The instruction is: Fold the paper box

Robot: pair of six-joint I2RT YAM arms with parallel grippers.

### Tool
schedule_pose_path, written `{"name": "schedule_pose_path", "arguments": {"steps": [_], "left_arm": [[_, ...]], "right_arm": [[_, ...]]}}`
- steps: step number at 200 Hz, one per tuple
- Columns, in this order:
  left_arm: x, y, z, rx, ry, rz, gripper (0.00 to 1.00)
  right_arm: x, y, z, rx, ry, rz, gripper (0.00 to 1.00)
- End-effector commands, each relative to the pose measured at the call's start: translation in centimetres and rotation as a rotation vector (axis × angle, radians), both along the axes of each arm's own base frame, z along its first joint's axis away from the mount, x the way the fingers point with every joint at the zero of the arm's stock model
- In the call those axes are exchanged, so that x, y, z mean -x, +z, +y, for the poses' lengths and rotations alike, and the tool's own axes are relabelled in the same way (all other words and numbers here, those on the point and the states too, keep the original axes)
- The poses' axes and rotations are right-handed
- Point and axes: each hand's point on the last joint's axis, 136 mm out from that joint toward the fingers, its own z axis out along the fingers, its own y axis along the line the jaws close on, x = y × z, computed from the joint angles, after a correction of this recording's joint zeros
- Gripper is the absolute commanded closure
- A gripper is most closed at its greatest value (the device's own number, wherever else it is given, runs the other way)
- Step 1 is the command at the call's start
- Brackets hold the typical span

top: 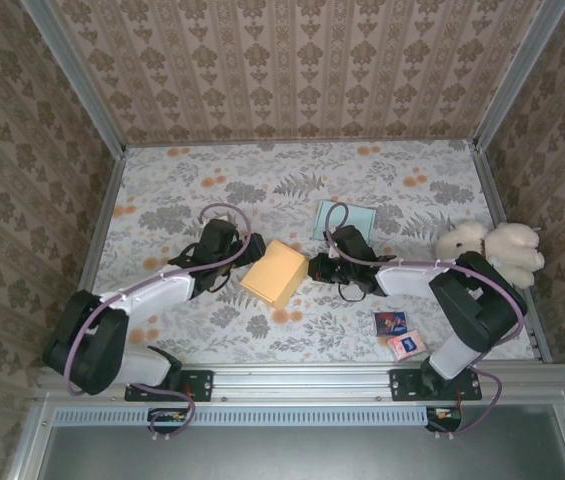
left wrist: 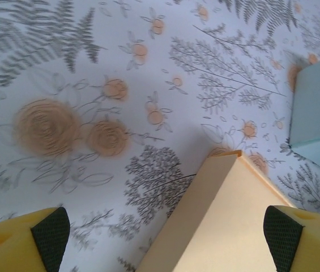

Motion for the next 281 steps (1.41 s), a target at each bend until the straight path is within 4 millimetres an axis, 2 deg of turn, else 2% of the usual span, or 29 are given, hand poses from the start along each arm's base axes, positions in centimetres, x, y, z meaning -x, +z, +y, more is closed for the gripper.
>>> {"name": "schedule_pose_path", "arguments": {"steps": [1, 49, 110, 150, 184, 207, 235, 256, 281], "left_arm": [[-0.2, 0.8, -2.6, 0.066, -0.15, -0.075, 0.09], [-0.4, 0.1, -3.0, 0.064, -0.178, -0.084, 0.09], [-0.4, -1.6, -4.0, 0.082, -0.212, -0.058, 0.11], [0.0, -2.8, -5.0, 0.094, -0.246, -0.038, 0.12], [0.6, -3.8, -6.3, 0.115, -0.297, -0.023, 0.18], [1.4, -3.9, -7.9, 0.158, -0.361, -0.031, 0.21], [2.9, -3.4, -11.2, 0.241, -0.491, -0.05, 0.29], [4.8, -3.5, -13.7, 0.306, -0.587, -0.029, 0.35], [7.8, -2.2, -16.6, 0.411, -0.701, -0.046, 0.37]], "right_arm": [[0.2, -0.3, 0.4, -0.046, -0.002, 0.107, 1.0], [-0.1, -1.9, -1.0, -0.062, -0.065, 0.14, 1.0], [0.0, -4.1, -1.0, -0.039, -0.064, 0.208, 1.0], [-0.1, -4.7, -1.0, -0.024, -0.065, 0.229, 1.0], [-0.2, -5.3, -1.3, -0.001, -0.065, 0.242, 1.0], [-0.3, -5.6, -1.4, 0.002, -0.067, 0.246, 1.0], [-0.5, -5.7, -1.5, 0.002, -0.066, 0.245, 1.0], [-0.7, -5.7, -1.6, 0.002, -0.07, 0.24, 1.0], [-0.9, -5.7, -1.8, 0.001, -0.077, 0.234, 1.0]]}}
